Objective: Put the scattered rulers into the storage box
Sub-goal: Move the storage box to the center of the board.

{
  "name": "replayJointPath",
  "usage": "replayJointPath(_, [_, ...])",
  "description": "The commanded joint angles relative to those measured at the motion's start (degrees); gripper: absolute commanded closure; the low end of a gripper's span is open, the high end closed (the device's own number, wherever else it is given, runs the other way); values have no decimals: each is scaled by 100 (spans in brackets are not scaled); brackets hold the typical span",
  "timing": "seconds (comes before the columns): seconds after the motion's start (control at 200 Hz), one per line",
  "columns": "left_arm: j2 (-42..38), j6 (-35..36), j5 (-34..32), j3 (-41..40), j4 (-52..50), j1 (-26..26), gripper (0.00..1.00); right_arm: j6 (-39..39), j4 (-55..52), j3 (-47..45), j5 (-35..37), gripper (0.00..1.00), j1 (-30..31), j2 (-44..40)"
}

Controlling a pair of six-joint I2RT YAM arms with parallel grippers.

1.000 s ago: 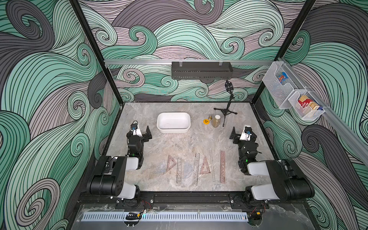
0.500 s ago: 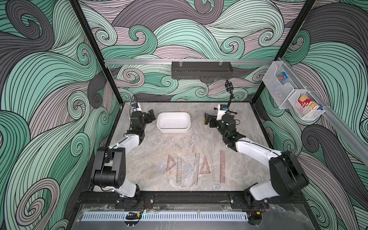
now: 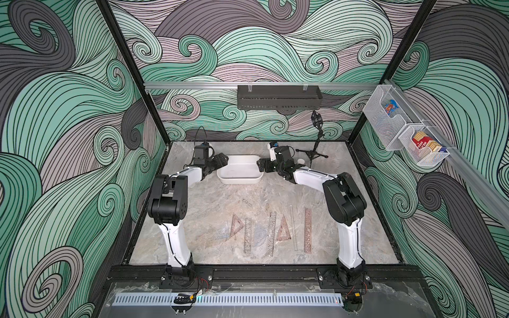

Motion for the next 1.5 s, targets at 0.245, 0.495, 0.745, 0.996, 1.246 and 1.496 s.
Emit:
replayJointPath(0.245, [-142,-232,690,-268,207,-252,24,109,-261,125,-580,35,20,118])
replayJointPath(0.495, [-241,-300,725,-445,193,-464,26,216,-261,-280,-602,42,27,-295])
replayJointPath(0.745, [-707,-396,736,-972,249,-515,27,296,-251,-882,-464,43,86,-861])
replayJointPath(0.996, [-1049,-372,673,-1388,181,-561,27,358,-251,-1475,-326,43,208,-1271])
replayJointPath(1.246, [-1390,-334,383,-1647,33,-596,26,344,-251,-1782,-107,40,238,-1479])
replayJointPath(1.496, [-1761,-219,-263,-1587,-311,-596,21,273,-462,-1922,216,32,235,-1825])
